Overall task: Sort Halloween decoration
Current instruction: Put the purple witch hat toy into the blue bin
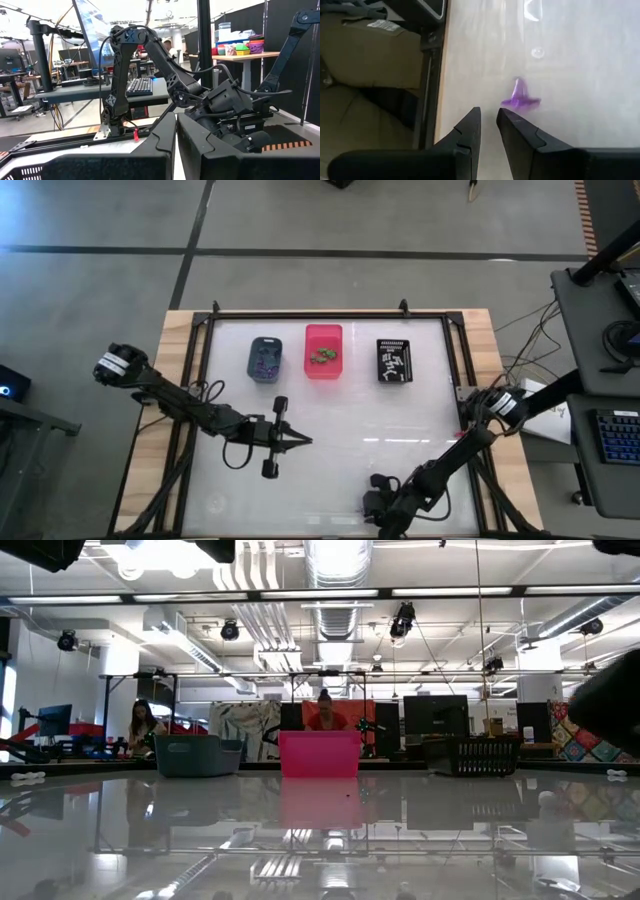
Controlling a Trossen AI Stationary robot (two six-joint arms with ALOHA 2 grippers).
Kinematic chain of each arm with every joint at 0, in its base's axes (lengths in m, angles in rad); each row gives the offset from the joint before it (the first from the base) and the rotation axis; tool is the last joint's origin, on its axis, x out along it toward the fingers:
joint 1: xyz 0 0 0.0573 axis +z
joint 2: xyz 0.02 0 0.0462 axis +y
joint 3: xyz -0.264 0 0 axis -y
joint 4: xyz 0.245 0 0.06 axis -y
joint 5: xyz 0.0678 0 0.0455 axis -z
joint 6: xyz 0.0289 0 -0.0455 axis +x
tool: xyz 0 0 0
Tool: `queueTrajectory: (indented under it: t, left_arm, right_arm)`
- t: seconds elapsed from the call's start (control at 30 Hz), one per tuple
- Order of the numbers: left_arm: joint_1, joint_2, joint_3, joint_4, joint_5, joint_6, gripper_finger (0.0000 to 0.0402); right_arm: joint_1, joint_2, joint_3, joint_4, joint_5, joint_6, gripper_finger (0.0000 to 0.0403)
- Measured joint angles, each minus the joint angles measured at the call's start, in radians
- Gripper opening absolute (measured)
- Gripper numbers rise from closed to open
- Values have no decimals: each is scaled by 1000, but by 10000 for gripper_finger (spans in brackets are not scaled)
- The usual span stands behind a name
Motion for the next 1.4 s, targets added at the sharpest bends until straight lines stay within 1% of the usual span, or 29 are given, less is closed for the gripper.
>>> queueTrajectory:
  t: [0.2,0.33,0.43,0.57,0.7,0.8,0.83,0.97,1.13,1.23,1.3,1.4]
  left_arm:
    - [0,0,0,1,0,0,0]
    - [0,0,0,1,0,0,0]
    - [0,0,0,1,0,0,0]
    - [0,0,0,0,0,0,0]
    - [0,0,0,0,0,0,0]
    - [0,0,0,0,0,0,0]
    - [0,0,0,1,0,0,0]
    - [0,0,0,1,0,-9,0]
    - [0,0,0,1,0,-9,0]
    - [0,0,0,1,0,-9,0]
    - [0,0,0,1,0,-9,0]
    - [0,0,0,2,0,-11,0]
  right_arm:
    - [-34,3,0,7,11,-52,68]
    - [-76,4,0,7,74,-109,68]
    - [-97,-2,0,-2,76,-175,68]
    - [-96,-24,0,1,41,-255,68]
    - [-96,-40,1,0,39,-326,68]
    - [-95,-41,5,0,105,-351,68]
    - [-95,-40,5,-1,109,-366,69]
    - [-99,-39,5,-12,129,-396,88]
    - [-103,-39,5,-73,159,-382,131]
    - [-104,-38,5,-80,160,-393,151]
    - [-104,-30,5,-73,159,-397,159]
    - [-104,-11,5,-71,159,-389,159]
